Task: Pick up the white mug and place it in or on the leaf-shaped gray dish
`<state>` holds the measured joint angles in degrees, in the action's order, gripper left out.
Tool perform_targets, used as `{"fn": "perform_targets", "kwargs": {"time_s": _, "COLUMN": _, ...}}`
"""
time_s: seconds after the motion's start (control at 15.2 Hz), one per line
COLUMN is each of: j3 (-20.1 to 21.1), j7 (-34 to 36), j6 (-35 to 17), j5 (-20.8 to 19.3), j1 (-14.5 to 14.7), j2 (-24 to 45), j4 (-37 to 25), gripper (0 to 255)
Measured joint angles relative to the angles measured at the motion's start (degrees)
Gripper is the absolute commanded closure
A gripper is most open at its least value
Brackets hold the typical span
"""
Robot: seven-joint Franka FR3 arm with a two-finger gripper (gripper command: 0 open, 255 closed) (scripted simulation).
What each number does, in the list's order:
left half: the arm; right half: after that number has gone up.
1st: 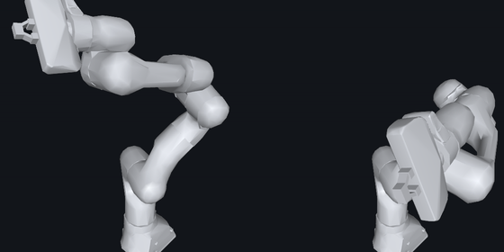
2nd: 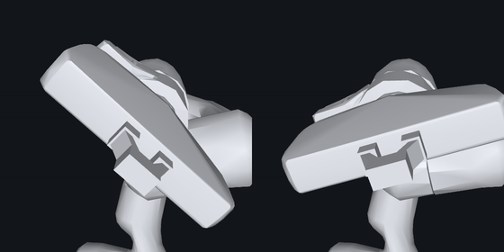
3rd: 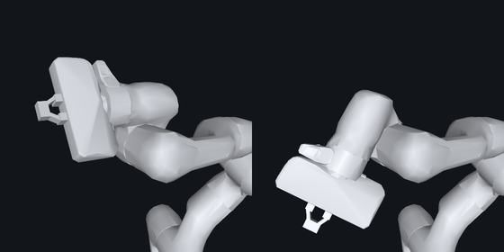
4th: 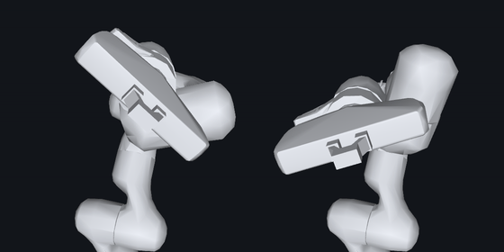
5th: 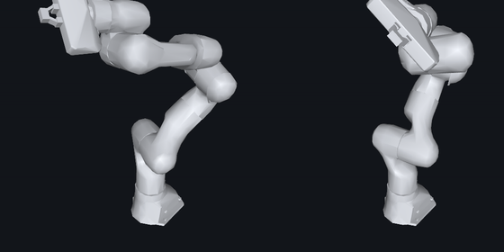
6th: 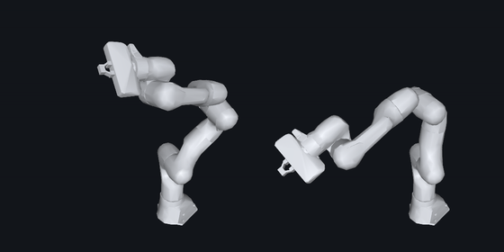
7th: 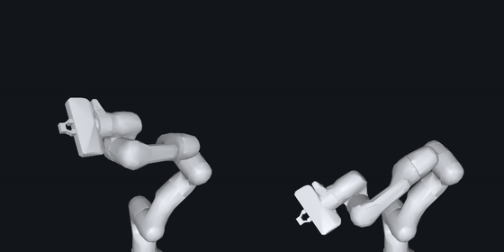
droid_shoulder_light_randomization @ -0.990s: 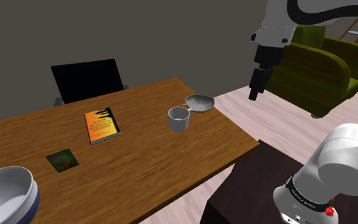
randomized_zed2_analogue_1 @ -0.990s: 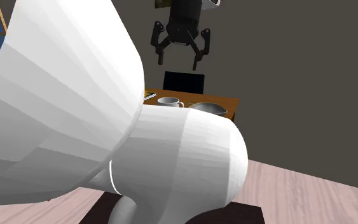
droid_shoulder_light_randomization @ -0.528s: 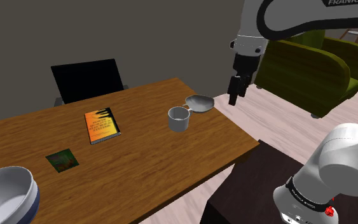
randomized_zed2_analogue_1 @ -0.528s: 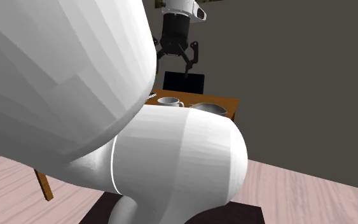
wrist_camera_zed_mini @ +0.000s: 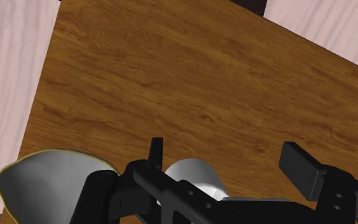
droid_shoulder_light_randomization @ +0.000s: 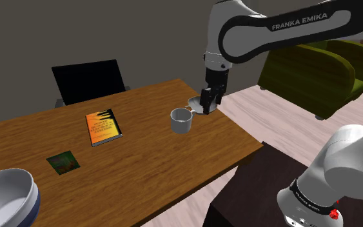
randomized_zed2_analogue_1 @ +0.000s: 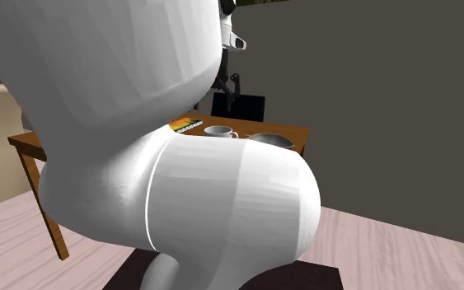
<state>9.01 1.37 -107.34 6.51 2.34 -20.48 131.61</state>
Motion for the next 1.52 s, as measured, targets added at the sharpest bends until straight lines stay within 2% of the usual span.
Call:
{"fn": "perform_targets", "kwargs": {"time_s": 0.53, "j3": 4.4, "j7": 7.1, "j6": -7.6, "j5": -5.8, "j1": 0.9, "j2": 17.4, "j4": -10.4, "gripper": 0}}
{"fn": "perform_targets", "kwargs": {"time_s": 0.86, "j3": 5.7, "j7": 12.0, "j6": -9.2, "j5": -10.9, "j1": 2.6, "j2": 28.3, "j4": -19.3, "gripper": 0}}
{"fn": "perform_targets", "kwargs": {"time_s": 1.52, "j3": 5.5, "j7": 13.1, "j6": -14.7, "j5": -12.4, "j1": 2.9, "j2": 31.7, "j4": -17.1, "gripper": 0}}
